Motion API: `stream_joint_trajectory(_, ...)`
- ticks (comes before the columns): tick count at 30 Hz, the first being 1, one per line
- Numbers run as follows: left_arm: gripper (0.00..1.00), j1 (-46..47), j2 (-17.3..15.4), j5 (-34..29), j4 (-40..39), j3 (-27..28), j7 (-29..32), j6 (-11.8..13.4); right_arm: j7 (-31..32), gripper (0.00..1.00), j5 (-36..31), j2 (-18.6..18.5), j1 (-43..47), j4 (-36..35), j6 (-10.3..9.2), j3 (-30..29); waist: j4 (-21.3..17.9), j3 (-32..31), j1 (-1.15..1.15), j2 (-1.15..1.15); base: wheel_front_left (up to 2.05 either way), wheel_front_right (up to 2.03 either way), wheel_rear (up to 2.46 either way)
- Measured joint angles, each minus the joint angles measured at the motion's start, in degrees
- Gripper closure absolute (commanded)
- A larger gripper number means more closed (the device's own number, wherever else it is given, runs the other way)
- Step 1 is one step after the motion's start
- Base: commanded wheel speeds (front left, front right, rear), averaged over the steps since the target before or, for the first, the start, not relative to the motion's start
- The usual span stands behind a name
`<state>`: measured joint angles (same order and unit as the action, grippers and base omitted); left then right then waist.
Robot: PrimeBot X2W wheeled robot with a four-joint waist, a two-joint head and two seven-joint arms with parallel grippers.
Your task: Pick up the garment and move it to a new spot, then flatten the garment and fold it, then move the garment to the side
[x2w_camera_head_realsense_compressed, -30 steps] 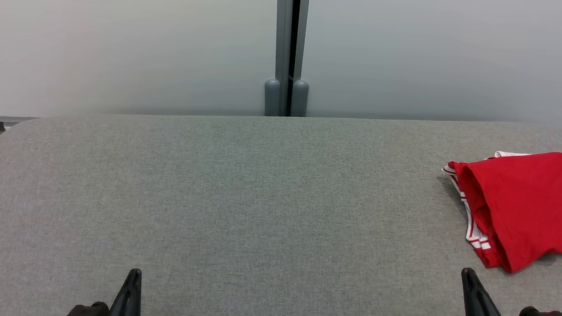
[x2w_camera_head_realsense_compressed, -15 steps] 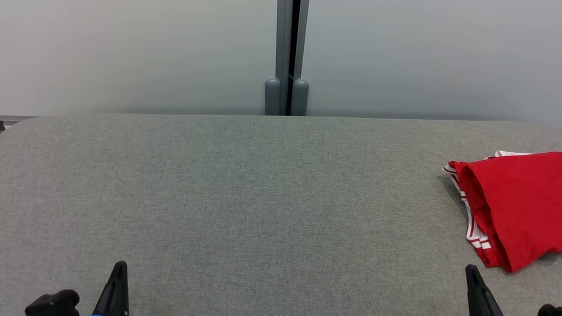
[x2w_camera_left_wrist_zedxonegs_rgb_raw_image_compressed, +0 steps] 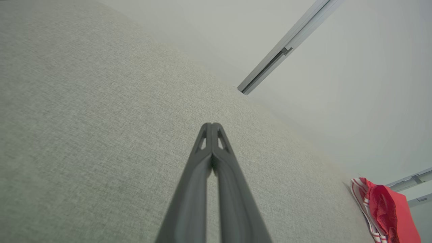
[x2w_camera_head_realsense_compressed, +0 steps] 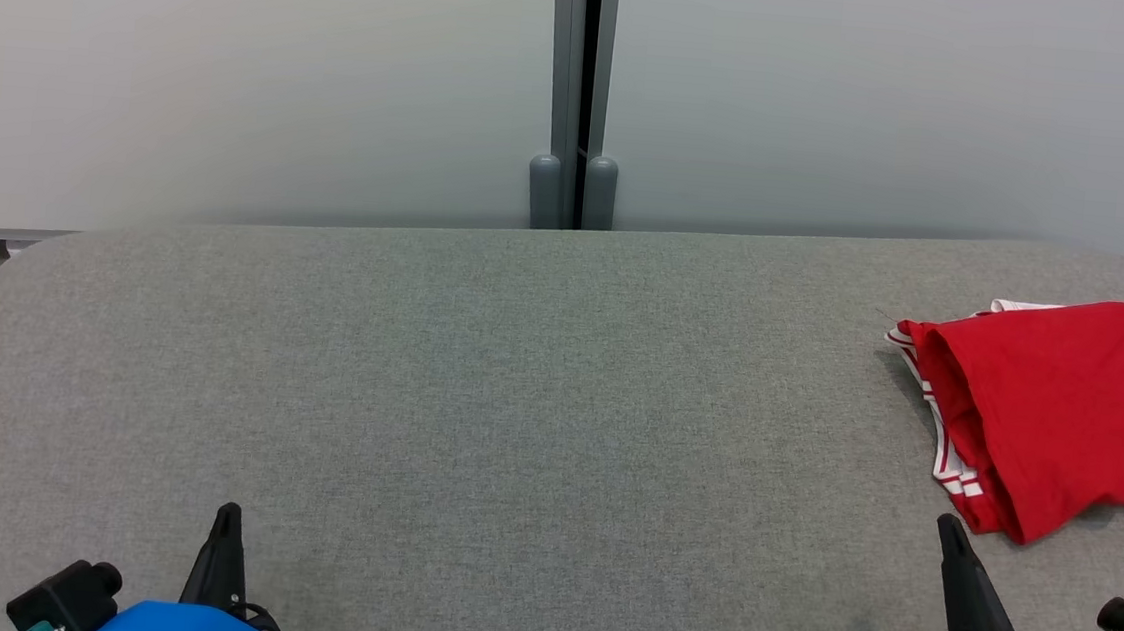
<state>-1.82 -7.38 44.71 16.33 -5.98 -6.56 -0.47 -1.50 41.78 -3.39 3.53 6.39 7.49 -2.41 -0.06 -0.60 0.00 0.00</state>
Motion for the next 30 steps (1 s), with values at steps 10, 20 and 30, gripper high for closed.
stream_joint_trajectory(10, 1.0, 1.1, 0.6, 7.2, -0.4, 1.9, 2.0, -1.1, 0.9, 1.0, 8.0, -0.2, -1.4, 1.2, 0.0, -0.2, 0.0, 0.1, 0.0, 0.0, 0.0, 0.0, 0.0)
stream_joint_trajectory(20, 1.0, 2.3, 1.3, 13.8, -0.6, 3.6, 3.9, -2.1, 1.8, 1.0, 15.1, -0.3, -2.8, 2.2, 0.0, -0.5, 0.0, 0.2, 0.0, 0.0, 0.0, 0.0, 0.0)
stream_joint_trajectory(30, 1.0, 3.3, 1.9, 19.6, -0.9, 5.2, 5.5, -2.8, 2.6, 1.0, 21.6, -0.4, -3.9, 3.1, -0.01, -0.8, 0.0, 0.3, 0.0, 0.0, 0.0, 0.0, 0.0)
